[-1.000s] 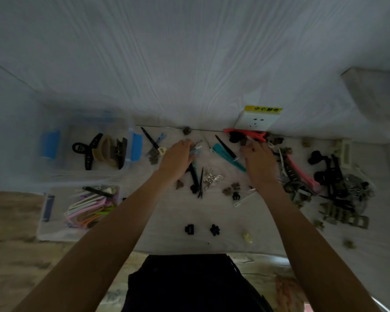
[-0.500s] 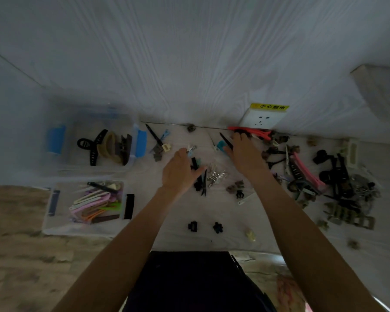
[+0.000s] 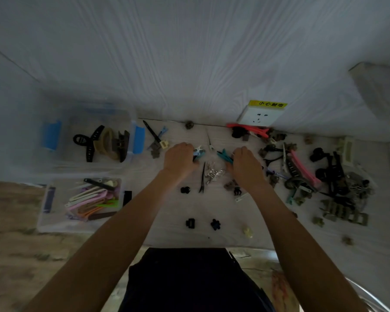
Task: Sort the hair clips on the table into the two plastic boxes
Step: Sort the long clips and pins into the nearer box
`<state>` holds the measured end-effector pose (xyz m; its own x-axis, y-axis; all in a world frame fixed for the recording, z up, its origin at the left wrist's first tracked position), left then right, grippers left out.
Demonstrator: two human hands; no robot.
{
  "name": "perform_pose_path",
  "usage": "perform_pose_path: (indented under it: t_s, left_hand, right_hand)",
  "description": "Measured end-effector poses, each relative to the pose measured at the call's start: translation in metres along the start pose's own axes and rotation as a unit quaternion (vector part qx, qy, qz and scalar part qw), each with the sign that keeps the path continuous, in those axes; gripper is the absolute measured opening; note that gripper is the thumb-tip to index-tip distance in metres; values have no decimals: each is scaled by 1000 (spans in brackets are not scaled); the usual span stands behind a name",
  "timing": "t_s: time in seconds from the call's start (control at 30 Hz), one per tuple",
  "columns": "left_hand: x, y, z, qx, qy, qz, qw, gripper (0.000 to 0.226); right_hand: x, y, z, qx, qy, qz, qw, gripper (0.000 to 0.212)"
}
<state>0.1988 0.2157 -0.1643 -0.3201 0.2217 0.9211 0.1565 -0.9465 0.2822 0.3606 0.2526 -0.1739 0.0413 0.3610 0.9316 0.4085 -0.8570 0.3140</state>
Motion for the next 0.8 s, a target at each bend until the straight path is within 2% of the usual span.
perform_pose_path:
  t_s: [0.13, 0.27, 0.37, 0.47, 0.57, 0.8]
  left_hand:
    - [-4, -2, 9, -33, -23, -3, 999, 33]
    - [-2, 5, 16, -83, -53, 31, 995, 30]
    - [-4, 8, 14, -78, -46, 35, 995, 31]
    - [-1, 10, 10, -67, -12, 49, 996, 30]
    - [9, 16, 4, -72, 42, 73, 994, 31]
    - [28, 39, -23, 34, 261, 80, 961, 17]
  right_hand:
    - [0, -2, 0, -5, 16, -3, 1000, 28]
    - [2, -2, -2, 21, 22, 2, 1000, 25]
    - [13, -4, -9, 36, -23, 31, 999, 23]
    - [26, -14, -22, 37, -80, 50, 995, 24]
    - [28, -32, -36, 9, -135, 19, 991, 25]
    - [12, -58, -56, -26, -60, -13, 998, 34]
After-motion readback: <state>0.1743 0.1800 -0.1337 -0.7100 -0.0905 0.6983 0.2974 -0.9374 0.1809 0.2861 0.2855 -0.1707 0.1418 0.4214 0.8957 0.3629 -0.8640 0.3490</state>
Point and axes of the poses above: each hand's wrist, its own y-axis away from the middle knuckle, its own x-axis out of the back of the hand, z = x × y, the point moved 8 cm from there along -y, towards the middle knuckle, and after that the axes turned 1 degree about z, right-handed, at the moved point
